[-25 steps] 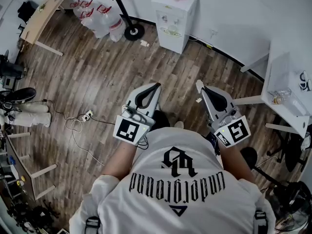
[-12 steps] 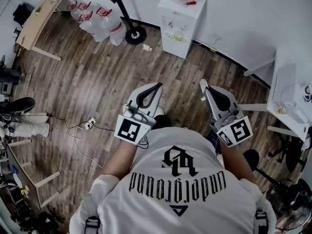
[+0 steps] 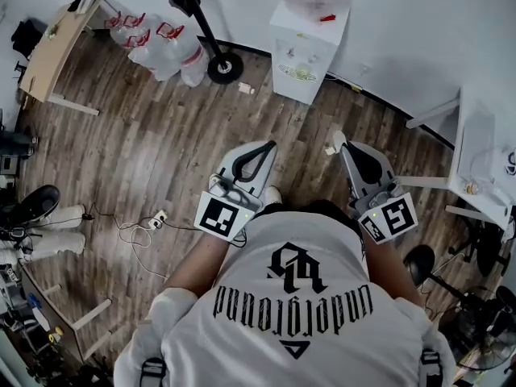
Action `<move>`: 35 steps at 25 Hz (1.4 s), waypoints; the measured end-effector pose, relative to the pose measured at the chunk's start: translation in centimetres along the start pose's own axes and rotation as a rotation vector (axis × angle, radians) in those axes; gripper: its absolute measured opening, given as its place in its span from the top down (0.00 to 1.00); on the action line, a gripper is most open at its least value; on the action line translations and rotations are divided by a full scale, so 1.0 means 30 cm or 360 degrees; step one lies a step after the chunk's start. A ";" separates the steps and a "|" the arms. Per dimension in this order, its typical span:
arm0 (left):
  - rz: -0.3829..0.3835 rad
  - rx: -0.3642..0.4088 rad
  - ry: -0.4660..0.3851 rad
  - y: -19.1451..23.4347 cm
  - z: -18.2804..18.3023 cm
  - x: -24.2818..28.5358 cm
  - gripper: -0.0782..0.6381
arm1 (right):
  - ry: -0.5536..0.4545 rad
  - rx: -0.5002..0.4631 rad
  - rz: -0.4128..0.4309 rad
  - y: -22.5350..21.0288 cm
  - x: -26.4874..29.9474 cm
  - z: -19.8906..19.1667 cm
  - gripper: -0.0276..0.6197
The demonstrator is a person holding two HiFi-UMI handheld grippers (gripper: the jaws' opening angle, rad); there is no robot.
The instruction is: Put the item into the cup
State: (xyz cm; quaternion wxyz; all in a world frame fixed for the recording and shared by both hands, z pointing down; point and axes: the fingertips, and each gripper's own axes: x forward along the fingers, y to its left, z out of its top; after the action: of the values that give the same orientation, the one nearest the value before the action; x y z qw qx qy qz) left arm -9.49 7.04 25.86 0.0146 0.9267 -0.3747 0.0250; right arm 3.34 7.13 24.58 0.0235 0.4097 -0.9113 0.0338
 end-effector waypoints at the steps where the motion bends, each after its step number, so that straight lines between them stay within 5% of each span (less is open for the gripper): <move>1: -0.0001 -0.0005 0.0004 0.017 -0.005 0.007 0.88 | 0.0009 0.0002 0.0002 -0.003 0.015 -0.007 0.94; 24: 0.0076 0.0004 0.0061 0.189 -0.023 0.466 0.88 | 0.0015 0.0060 0.0128 -0.450 0.234 -0.080 0.94; 29: 0.0079 -0.0123 0.0046 0.243 -0.041 0.530 0.88 | 0.0057 0.0088 0.0124 -0.522 0.274 -0.134 0.94; 35: 0.0045 -0.0081 0.0099 0.347 -0.108 0.617 0.88 | 0.0094 0.0101 0.0076 -0.593 0.361 -0.179 0.94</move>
State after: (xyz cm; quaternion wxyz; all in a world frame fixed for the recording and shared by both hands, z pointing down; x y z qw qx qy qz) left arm -3.55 -13.15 30.24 0.0495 0.9194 -0.3877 0.0445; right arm 9.55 -12.29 31.44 0.0365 0.3873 -0.9181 0.0753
